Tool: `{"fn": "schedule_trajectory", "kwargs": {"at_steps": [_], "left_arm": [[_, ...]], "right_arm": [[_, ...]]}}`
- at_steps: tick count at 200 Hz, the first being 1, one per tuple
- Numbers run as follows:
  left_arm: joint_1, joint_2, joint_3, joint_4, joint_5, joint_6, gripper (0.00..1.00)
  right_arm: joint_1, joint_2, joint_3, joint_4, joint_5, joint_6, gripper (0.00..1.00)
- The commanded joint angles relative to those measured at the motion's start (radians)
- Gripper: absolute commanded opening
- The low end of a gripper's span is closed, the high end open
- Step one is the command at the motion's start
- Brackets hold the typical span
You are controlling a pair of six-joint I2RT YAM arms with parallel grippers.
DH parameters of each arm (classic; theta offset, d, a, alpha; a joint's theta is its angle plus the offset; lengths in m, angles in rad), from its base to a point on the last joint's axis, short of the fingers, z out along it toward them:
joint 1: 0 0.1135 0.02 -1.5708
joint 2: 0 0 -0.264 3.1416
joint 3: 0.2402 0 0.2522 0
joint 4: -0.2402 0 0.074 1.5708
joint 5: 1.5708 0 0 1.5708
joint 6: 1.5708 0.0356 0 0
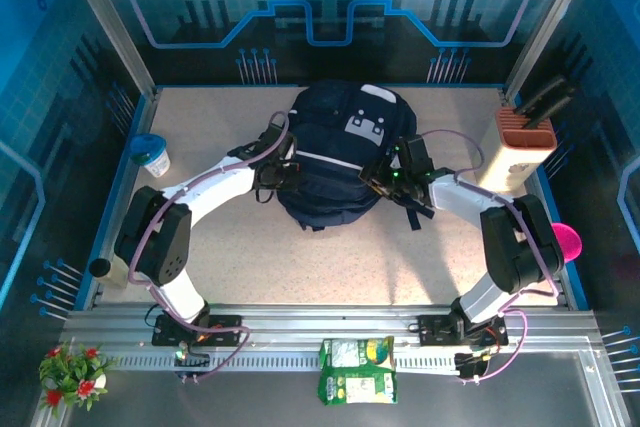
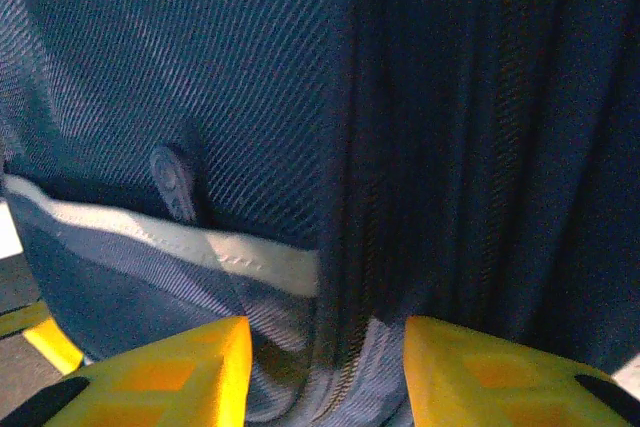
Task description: Pack books, pencil case, and school supplies into a backpack
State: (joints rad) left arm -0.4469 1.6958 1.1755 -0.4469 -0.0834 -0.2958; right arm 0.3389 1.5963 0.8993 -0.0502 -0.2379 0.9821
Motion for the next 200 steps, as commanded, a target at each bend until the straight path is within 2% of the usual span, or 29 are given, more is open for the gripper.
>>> {"fn": "schedule_trajectory", "kwargs": {"at_steps": [1, 63, 104, 158, 200], "left_arm": [[-0.012, -0.046, 0.017, 0.025, 0.070, 0.029, 0.00], [-0.197, -0.033, 0.117, -0.002, 0.082, 0.041, 0.00], [-0.325, 0.073, 0.227, -0.004, 0.063, 0.010, 0.00], [-0.361, 0.160, 0.295, -0.021, 0.094, 0.014, 0.00], [-0.360, 0.168, 0.297, -0.032, 0.101, 0.024, 0.00]], "right_arm": [[-0.020, -0.076, -0.007, -0.024, 0.017, -0.030, 0.47], [-0.051, -0.290, -0.125, -0.075, 0.055, 0.053, 0.55], [-0.052, -0.318, -0.186, -0.065, 0.050, 0.183, 0.55], [-0.052, -0.257, -0.166, 0.033, 0.009, 0.213, 0.60], [-0.053, -0.206, -0.154, 0.037, 0.013, 0.226, 0.56]]}}
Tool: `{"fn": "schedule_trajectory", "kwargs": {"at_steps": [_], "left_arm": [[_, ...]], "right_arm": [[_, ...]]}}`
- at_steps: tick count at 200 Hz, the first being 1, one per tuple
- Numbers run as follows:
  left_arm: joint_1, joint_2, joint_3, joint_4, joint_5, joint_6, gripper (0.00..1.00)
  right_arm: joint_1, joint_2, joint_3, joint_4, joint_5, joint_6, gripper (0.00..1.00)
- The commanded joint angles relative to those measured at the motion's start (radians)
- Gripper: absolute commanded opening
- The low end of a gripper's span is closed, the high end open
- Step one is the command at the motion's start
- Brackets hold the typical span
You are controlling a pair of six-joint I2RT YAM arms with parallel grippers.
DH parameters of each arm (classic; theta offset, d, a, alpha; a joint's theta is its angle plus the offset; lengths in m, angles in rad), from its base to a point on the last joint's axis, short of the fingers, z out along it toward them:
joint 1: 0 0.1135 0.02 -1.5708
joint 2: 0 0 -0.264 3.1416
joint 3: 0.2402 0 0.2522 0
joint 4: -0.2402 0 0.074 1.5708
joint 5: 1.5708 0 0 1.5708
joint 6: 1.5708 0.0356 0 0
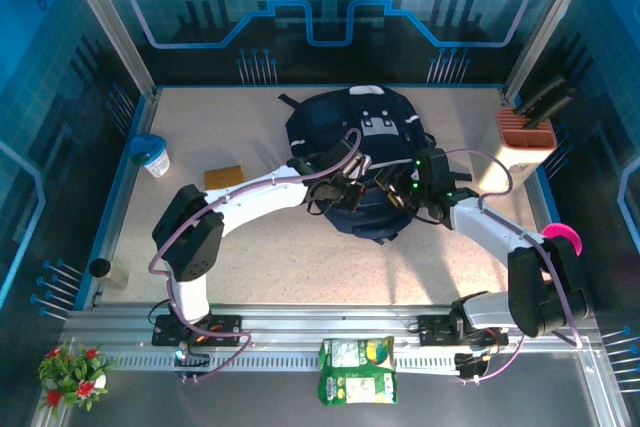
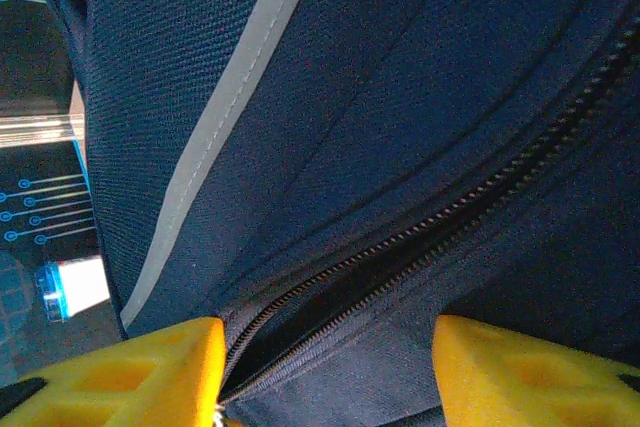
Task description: Pack books, pencil case, and school supplies into a backpack
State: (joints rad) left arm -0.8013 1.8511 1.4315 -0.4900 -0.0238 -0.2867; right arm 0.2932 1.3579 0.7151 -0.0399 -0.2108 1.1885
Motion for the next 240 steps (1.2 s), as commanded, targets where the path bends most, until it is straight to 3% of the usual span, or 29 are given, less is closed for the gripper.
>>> {"fn": "schedule_trajectory", "kwargs": {"at_steps": [1, 65, 110, 142, 201, 240], "left_arm": [[-0.007, 0.013, 0.041, 0.011, 0.042, 0.015, 0.00], [0.039, -0.031, -0.010, -0.049, 0.010, 0.058, 0.00], [0.184, -0.113, -0.133, -0.040, 0.181, 0.112, 0.00], [0.254, -0.101, -0.138, -0.074, 0.230, 0.160, 0.00], [0.325, -0.084, -0.125, -0.097, 0.121, 0.237, 0.00], [0.388, -0.056, -0.100, -0.016, 0.176, 0.213, 0.00]], "right_arm": [[-0.007, 0.033, 0.030, 0.026, -0.014, 0.020, 0.56], [-0.022, 0.039, 0.029, -0.075, 0.089, -0.011, 0.49], [-0.029, 0.115, 0.051, -0.132, 0.131, -0.070, 0.46], [-0.028, 0.139, 0.043, -0.126, 0.164, -0.075, 0.45], [-0.031, 0.168, 0.060, -0.153, 0.218, -0.102, 0.45], [-0.032, 0.167, 0.056, -0.160, 0.227, -0.113, 0.45]]}}
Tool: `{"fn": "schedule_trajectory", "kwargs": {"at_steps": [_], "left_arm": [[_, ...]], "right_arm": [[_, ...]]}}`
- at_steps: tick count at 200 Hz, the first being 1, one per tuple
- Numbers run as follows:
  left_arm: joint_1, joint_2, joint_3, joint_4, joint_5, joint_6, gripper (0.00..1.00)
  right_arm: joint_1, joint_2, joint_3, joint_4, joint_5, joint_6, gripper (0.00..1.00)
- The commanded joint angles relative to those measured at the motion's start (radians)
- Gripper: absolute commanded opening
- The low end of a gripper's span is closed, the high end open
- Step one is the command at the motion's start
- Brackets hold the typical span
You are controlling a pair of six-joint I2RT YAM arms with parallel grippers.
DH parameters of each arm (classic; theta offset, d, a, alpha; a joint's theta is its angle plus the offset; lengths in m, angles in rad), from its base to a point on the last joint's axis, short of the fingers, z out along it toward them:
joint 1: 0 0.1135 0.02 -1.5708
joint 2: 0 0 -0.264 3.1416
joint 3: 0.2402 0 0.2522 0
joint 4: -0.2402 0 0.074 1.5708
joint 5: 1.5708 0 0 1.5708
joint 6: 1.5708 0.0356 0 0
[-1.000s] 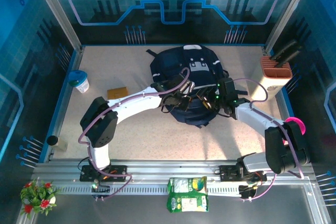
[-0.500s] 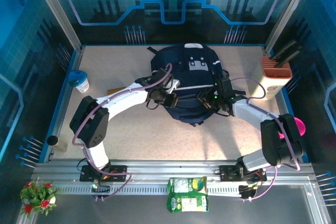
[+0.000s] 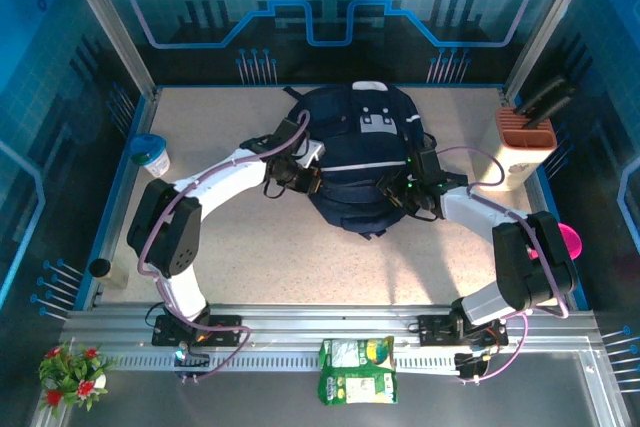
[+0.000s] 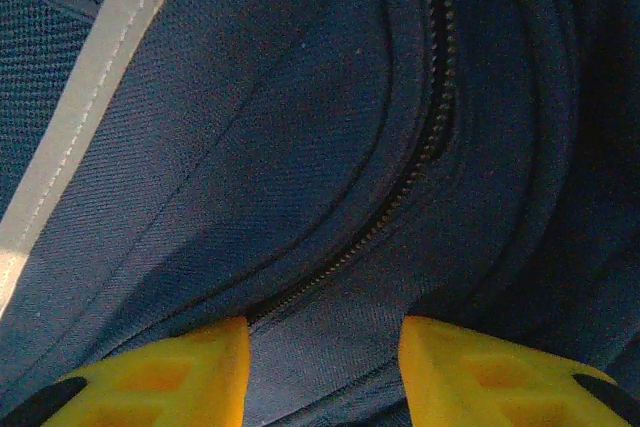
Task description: Pack books, pencil case, and school supplies into a backpack
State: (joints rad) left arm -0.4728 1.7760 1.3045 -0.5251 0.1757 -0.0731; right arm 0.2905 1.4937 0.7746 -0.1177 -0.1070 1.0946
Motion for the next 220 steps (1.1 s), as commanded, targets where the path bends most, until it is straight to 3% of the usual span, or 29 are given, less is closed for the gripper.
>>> {"fn": "schedule_trajectory", "kwargs": {"at_steps": [1, 31, 59, 85, 97, 110, 138, 178, 220], "left_arm": [[0.061, 0.021, 0.029, 0.021, -0.023, -0.003, 0.00], [0.064, 0.088, 0.106, 0.073, -0.026, -0.066, 0.00], [0.064, 0.129, 0.139, 0.108, -0.110, -0.144, 0.02], [0.065, 0.070, 0.085, 0.142, -0.179, -0.184, 0.25], [0.067, 0.021, 0.046, 0.142, -0.189, -0.189, 0.40], [0.075, -0.043, -0.013, 0.144, -0.217, -0.199, 0.54], [0.128, -0.155, -0.158, 0.149, -0.311, -0.253, 0.74], [0.275, -0.221, -0.319, 0.172, -0.346, -0.361, 0.88], [0.385, -0.157, -0.303, 0.159, -0.320, -0.360, 0.94]], "right_arm": [[-0.029, 0.030, -0.004, -0.082, 0.124, -0.019, 0.45], [-0.025, 0.013, -0.018, -0.045, 0.107, -0.036, 0.45], [-0.023, -0.025, -0.033, -0.010, 0.085, -0.067, 0.46], [-0.019, -0.081, -0.039, -0.014, 0.056, -0.126, 0.49], [-0.018, -0.117, -0.039, -0.022, 0.046, -0.165, 0.52], [-0.013, -0.159, -0.035, -0.029, 0.037, -0.220, 0.58], [0.007, -0.220, 0.009, -0.099, 0.070, -0.316, 0.73], [0.009, -0.227, 0.071, -0.124, 0.015, -0.386, 0.80], [0.037, -0.202, 0.077, -0.068, -0.038, -0.413, 0.94]]}}
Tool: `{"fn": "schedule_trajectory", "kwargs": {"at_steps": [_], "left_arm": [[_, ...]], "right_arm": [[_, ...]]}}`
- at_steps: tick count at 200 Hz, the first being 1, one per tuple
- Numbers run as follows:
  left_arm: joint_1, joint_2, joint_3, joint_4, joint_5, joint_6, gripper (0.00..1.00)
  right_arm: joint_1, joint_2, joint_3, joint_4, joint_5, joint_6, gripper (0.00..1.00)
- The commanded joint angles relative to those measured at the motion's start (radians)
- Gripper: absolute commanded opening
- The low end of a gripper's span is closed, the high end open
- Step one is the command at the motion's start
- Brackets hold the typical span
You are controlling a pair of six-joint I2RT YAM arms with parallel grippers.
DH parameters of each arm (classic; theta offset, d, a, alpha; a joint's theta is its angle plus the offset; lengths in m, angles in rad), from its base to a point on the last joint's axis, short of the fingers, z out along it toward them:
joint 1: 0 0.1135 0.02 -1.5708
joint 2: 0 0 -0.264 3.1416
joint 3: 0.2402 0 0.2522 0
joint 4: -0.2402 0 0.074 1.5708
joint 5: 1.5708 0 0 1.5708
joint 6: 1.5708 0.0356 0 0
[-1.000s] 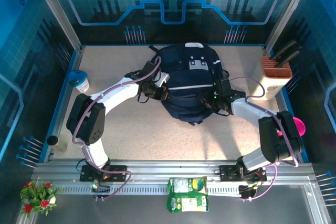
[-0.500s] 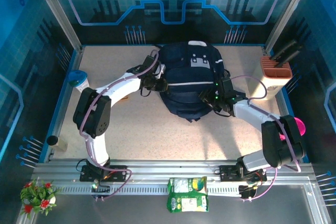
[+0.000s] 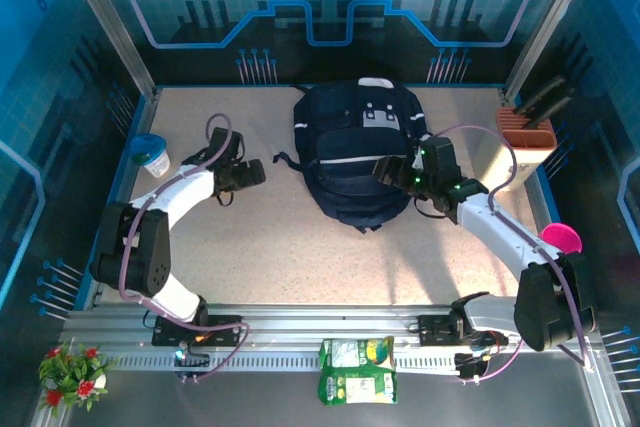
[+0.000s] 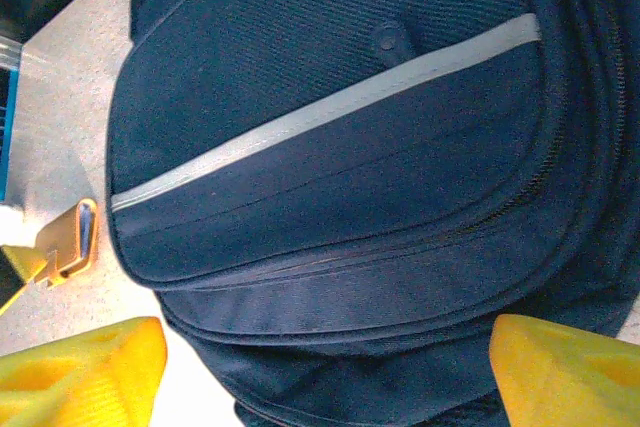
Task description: Pack books, pencil case, and school supplies into a backpack
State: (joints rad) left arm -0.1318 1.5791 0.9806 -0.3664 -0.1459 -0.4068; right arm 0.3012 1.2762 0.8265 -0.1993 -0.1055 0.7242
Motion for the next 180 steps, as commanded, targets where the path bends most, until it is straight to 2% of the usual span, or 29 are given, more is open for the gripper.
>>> {"fn": "schedule_trajectory", "kwargs": {"at_steps": [1, 35, 77, 96, 132, 150, 180], "left_arm": [[0.046, 0.043, 0.023, 0.000, 0.004, -0.026, 0.94], [0.108, 0.141, 0.100, -0.006, 0.077, 0.003, 0.94], [0.110, 0.241, 0.191, -0.036, 0.115, 0.041, 0.92], [0.107, 0.280, 0.210, -0.066, 0.170, 0.064, 0.88], [0.055, 0.305, 0.186, -0.129, 0.193, 0.099, 0.82], [0.011, 0.285, 0.161, -0.161, 0.178, 0.096, 0.82], [-0.045, 0.231, 0.097, -0.176, 0.221, 0.061, 0.82]], "right_arm": [[0.028, 0.016, 0.025, 0.014, -0.039, -0.043, 0.95], [0.058, 0.029, 0.034, 0.022, -0.043, -0.051, 0.97], [0.070, 0.052, 0.040, 0.021, -0.057, -0.040, 0.97], [0.070, 0.057, 0.037, 0.021, -0.057, -0.037, 0.97], [0.072, 0.068, 0.040, 0.024, -0.059, -0.032, 0.96], [0.072, 0.077, 0.046, 0.021, -0.067, -0.031, 0.96], [0.076, 0.088, 0.048, 0.020, -0.073, -0.029, 0.96]]}}
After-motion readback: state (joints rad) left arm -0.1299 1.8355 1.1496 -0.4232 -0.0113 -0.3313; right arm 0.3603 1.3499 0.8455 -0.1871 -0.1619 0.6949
